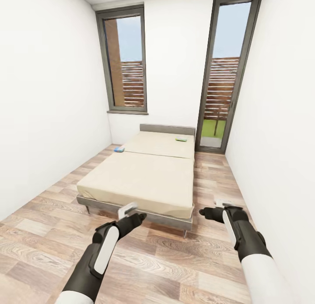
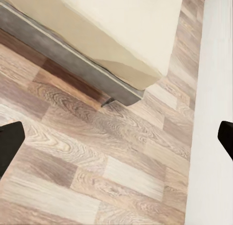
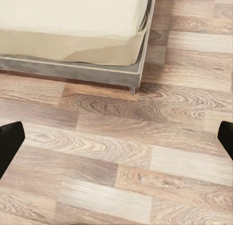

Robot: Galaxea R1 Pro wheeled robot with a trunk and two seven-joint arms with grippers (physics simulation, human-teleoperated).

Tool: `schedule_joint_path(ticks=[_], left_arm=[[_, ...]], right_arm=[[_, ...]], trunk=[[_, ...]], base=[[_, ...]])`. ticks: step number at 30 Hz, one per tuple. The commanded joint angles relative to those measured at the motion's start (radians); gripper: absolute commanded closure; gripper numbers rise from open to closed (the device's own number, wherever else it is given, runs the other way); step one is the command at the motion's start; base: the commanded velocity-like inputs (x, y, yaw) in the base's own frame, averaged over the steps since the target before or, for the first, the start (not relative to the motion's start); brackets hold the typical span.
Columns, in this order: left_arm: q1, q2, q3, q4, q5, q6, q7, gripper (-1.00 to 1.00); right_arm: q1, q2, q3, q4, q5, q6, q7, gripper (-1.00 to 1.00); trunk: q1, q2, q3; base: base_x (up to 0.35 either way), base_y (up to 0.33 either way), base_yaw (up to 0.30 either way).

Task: Put all the toys in the child's room - the three board games (two on the bed and one on the table), the two jigsaw puzzles on the table, and the tennis ball on the table - inside the toy box on the table in the child's room.

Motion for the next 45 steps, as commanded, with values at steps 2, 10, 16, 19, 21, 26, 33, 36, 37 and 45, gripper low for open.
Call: schedule_joint_path(ticks=[2,10,16,19,21,26,33,36,37,45], left_arm=[[-0.003,0.0,-0.005,-0.005,0.01,0.004,0.009,-1.0],[-0.01,0.0,-0.015,-0.004,0.009,0.005,0.009,-1.0],[-0.011,0.0,-0.02,0.025,0.01,0.004,0.008,-1.0],[-0.012,0.0,-0.023,0.061,0.01,0.004,0.007,-1.0],[-0.012,0.0,-0.024,0.079,0.01,0.003,0.008,-1.0],[-0.012,0.0,-0.026,0.121,0.011,0.002,0.008,-1.0],[-0.012,0.0,-0.026,0.145,0.012,0.002,0.008,-1.0],[-0.012,0.0,-0.026,0.155,0.012,0.002,0.008,-1.0],[-0.012,0.0,-0.026,0.158,0.012,0.002,0.008,-1.0],[-0.013,0.0,-0.027,0.168,0.019,0.002,0.007,-1.0]], right_arm=[[-0.002,-0.002,-0.001,-0.001,0.011,0.004,0.034,-1.0],[-0.005,-0.015,0.009,-0.001,0.014,0.003,0.115,-1.0],[-0.006,-0.017,0.01,-0.002,0.014,0.003,0.126,-1.0],[-0.006,-0.019,0.011,-0.003,0.014,0.002,0.13,-1.0],[-0.006,-0.019,0.011,-0.003,0.014,0.002,0.131,-1.0],[-0.006,-0.019,0.012,-0.004,0.016,0.002,0.133,-1.0],[-0.006,-0.019,0.014,-0.004,0.016,0.002,0.134,-1.0],[-0.006,-0.019,0.015,-0.004,0.016,0.002,0.135,-1.0],[-0.006,-0.019,0.015,-0.004,0.016,0.002,0.135,-1.0],[-0.006,-0.019,0.017,-0.004,0.016,0.002,0.136,-1.0]], trunk=[[0.0,-0.001,-0.001],[0.0,-0.001,-0.001],[0.0,-0.001,-0.001],[0.0,-0.001,-0.001],[0.0,-0.001,-0.001],[0.0,-0.001,-0.001],[0.0,-0.001,-0.001],[0.0,-0.001,-0.001],[0.0,-0.001,-0.001],[0.0,-0.001,-0.001]], base=[[0.0,0.0,0.0],[0.0,0.0,0.0],[0.0,0.0,0.0],[0.0,0.0,0.0],[0.0,0.0,0.0],[0.0,0.0,0.0],[0.0,0.0,0.0],[0.0,0.0,0.0],[0.0,0.0,0.0],[0.0,0.0,0.0]])
